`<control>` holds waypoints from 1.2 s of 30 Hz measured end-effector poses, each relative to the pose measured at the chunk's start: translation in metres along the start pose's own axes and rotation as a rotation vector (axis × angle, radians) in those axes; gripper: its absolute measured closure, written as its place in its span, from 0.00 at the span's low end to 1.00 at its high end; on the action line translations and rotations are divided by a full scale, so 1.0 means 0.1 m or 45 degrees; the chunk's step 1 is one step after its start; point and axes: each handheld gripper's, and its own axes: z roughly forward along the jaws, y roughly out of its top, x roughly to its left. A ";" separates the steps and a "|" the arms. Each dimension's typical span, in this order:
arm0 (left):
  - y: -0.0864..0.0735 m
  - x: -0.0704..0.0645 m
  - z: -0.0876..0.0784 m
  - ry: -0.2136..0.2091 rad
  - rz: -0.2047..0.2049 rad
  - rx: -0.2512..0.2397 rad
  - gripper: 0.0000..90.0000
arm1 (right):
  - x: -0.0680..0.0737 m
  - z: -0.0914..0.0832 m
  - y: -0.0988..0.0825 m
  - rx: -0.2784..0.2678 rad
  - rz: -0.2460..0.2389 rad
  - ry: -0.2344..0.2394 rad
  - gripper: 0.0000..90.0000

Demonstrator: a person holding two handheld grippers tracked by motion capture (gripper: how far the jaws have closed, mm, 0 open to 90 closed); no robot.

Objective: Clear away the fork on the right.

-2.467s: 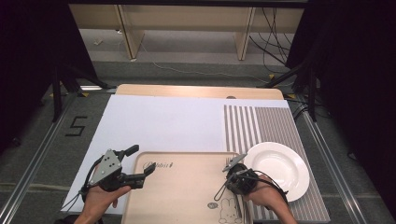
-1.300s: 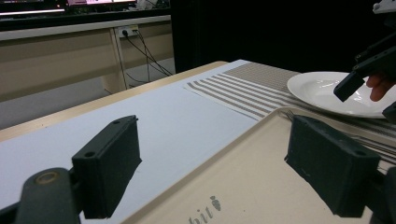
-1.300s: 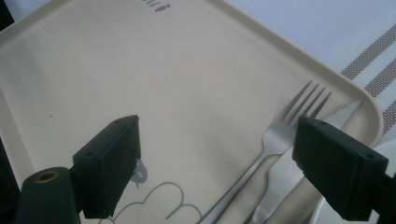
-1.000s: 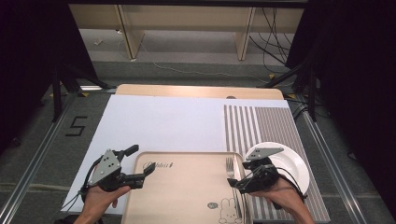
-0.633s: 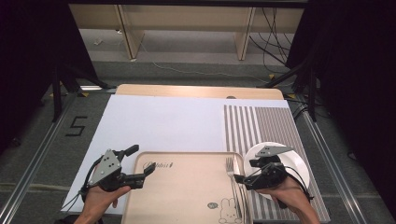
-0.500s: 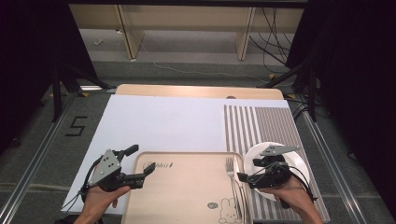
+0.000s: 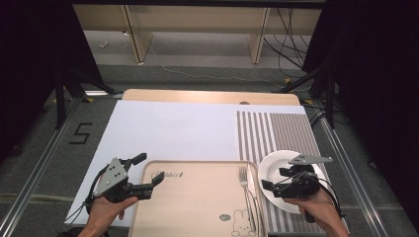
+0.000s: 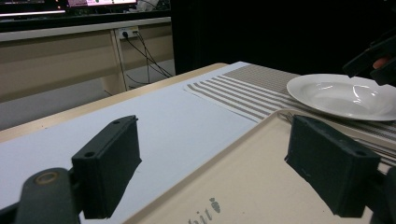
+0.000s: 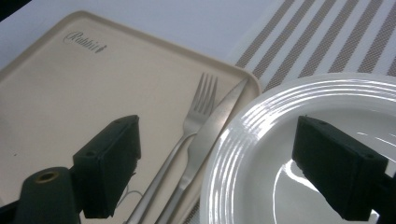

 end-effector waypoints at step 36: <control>0.00 0.01 0.03 0.005 -0.009 0.005 0.18 | -0.46 -0.34 -0.34 -0.076 0.264 -0.174 0.18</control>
